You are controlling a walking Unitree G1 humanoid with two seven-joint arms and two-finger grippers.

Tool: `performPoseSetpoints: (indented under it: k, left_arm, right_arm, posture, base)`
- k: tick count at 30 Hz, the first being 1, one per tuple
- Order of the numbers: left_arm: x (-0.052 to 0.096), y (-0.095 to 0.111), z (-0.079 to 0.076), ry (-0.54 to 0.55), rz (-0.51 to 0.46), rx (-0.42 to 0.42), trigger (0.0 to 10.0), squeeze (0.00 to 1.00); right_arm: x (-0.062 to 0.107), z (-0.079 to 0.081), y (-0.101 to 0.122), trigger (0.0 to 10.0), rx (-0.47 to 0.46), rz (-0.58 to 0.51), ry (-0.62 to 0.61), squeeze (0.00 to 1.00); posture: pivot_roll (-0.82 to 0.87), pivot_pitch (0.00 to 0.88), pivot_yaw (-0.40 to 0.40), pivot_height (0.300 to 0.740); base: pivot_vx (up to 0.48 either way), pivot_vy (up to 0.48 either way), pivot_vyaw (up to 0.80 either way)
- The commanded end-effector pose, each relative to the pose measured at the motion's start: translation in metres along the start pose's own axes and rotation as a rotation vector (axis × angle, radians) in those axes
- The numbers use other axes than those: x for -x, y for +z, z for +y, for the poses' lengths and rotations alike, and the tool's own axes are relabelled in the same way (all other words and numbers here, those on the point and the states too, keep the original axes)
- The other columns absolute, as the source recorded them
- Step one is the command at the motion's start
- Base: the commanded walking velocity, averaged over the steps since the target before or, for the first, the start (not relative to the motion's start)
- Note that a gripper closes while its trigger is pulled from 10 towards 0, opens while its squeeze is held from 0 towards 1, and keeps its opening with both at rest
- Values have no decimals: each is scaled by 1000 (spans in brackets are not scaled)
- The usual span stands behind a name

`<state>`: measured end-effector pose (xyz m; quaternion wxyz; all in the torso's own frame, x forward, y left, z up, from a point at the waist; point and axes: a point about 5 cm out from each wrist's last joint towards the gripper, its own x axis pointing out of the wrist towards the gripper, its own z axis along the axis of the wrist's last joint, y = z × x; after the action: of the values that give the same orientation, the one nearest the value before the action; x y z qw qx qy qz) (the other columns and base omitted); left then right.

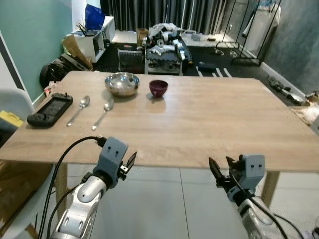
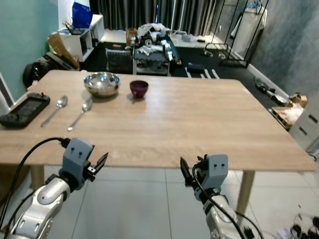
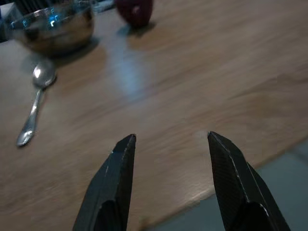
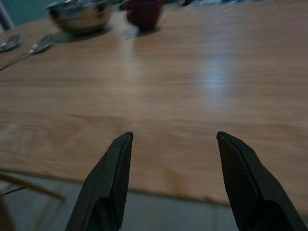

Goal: Setting the table

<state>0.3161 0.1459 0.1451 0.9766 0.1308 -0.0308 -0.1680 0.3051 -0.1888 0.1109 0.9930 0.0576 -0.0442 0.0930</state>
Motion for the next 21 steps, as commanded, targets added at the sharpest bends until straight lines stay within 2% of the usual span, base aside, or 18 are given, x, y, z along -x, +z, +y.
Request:
performPoseSetpoints:
  k: [1,21]
  left_arm:
    - [0,-3,-3,-10,11,1,10000,0]
    - [0,-2,-1,-1,11,4,10000,0]
  right_arm:
    - [5,-7,-4,10000,4,18,-24,0]
    - [2,-7,4,10000,16,-14,-30,0]
  posture:
    - [73,32,44,740]
    - [77,31,42,740]
  base:
    - [480,0,0]
    - [480,0,0]
